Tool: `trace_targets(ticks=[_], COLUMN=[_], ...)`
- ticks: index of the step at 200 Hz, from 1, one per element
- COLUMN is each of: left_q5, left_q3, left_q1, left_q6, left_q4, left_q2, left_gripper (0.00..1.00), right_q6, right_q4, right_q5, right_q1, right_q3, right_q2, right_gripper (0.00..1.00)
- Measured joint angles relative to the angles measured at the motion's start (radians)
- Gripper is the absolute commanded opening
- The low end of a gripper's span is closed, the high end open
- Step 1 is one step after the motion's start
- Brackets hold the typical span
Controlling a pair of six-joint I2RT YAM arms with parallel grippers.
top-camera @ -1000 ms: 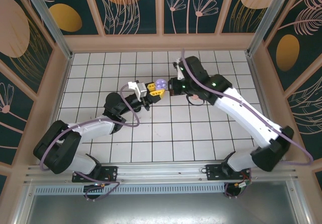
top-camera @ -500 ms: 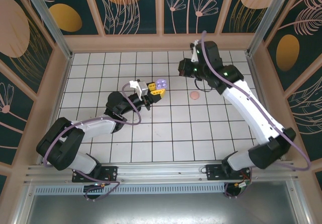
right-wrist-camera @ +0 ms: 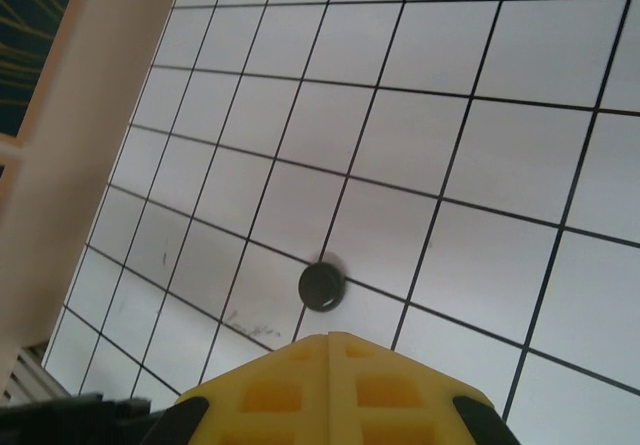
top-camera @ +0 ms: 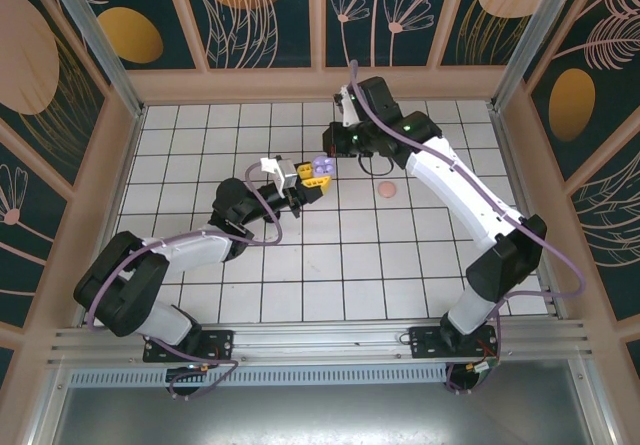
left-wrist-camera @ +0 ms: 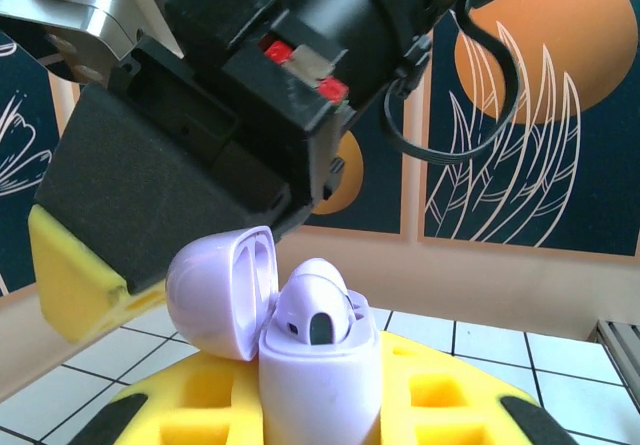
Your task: Insert wireless bluetooth earbuds into charging case
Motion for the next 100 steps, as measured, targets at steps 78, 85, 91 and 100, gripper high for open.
trace_targets(ticks=[78, 85, 91, 100], left_q5=[0.016, 0.021, 0.021, 0.021], left_q3=[0.005, 0.006, 0.007, 0.009], left_q1=[-0.003, -0.003, -0.006, -0.008], left_q6=[0.005, 0.007, 0.008, 0.008], left_q4=[-0.020, -0.023, -0.023, -0.024], left_q2=[0.012, 0.013, 0.013, 0.014], left_gripper=[0.00, 0.00, 0.00, 0.00], right_q6=[-0.017, -0.015, -0.014, -0.010], right_q4=[-0.013, -0.009, -0.008, -0.004], right_q5=[0.044, 0.048, 0.048, 0.054], right_q1=[0.068, 0.073, 0.075, 0.076], right_q3=[-0.087, -0.103, -0.114, -0.130], right_q2=[-0.122, -0.142, -0.155, -0.174], right_gripper=[0.00, 0.00, 0.00, 0.00])
